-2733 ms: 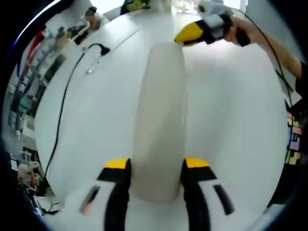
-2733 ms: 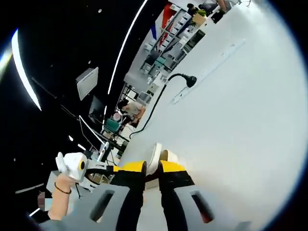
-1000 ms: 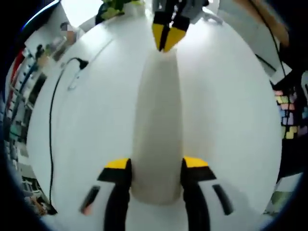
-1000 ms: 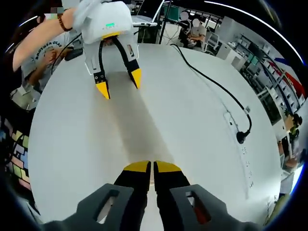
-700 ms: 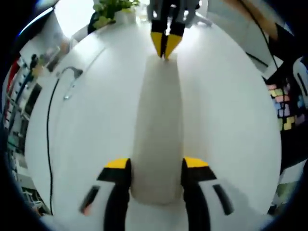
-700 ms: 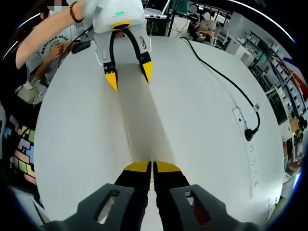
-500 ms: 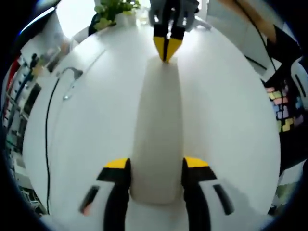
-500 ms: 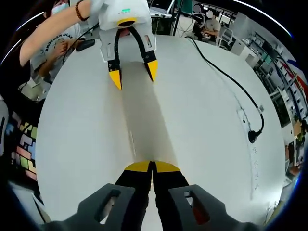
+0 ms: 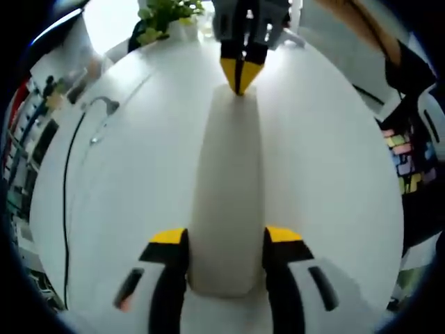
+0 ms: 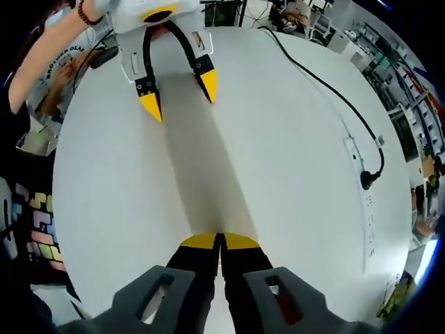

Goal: Arrange the utensils inside the cutlery case until each visible utensil rests in its matching compartment.

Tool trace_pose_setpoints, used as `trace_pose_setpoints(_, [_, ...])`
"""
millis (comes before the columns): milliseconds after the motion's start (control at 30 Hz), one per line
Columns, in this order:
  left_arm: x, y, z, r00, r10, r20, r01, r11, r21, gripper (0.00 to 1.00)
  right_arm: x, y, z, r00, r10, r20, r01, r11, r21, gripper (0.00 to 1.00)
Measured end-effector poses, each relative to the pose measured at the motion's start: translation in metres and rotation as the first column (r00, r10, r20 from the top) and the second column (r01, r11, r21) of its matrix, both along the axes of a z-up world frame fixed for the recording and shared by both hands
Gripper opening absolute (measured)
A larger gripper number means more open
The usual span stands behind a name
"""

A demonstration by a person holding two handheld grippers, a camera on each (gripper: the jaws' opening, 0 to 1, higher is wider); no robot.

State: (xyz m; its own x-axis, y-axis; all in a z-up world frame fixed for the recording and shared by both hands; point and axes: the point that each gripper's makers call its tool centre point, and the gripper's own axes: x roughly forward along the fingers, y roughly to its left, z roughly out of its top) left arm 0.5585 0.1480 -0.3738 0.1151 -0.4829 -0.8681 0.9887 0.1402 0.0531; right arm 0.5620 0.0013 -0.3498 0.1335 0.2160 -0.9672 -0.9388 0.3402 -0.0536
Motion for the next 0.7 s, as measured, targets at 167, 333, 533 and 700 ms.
trace_pose_setpoints(167, [0.001,0.000,0.001,1.000,0.000,-0.001,0.000,1.000,-0.011,0.45,-0.005,-0.002,-0.001,0.991,-0.128,-0.026,0.127,0.992,-0.024,0.00])
trace_pose_setpoints(333, [0.003,0.001,0.002,1.000,-0.001,0.003,0.001,1.000,-0.029,0.45,-0.011,0.000,-0.005,0.990,-0.143,-0.017,0.141,0.988,-0.059,0.00])
trace_pose_setpoints(533, [-0.004,-0.004,0.002,1.000,0.002,0.001,-0.002,0.999,-0.052,0.45,-0.015,0.000,-0.006,0.984,-0.170,-0.057,0.166,0.983,-0.075,0.00])
trace_pose_setpoints(700, [-0.005,-0.003,0.002,1.000,0.003,0.000,-0.003,0.999,-0.051,0.45,-0.016,0.001,-0.007,0.977,-0.189,-0.101,0.180,0.980,-0.089,0.00])
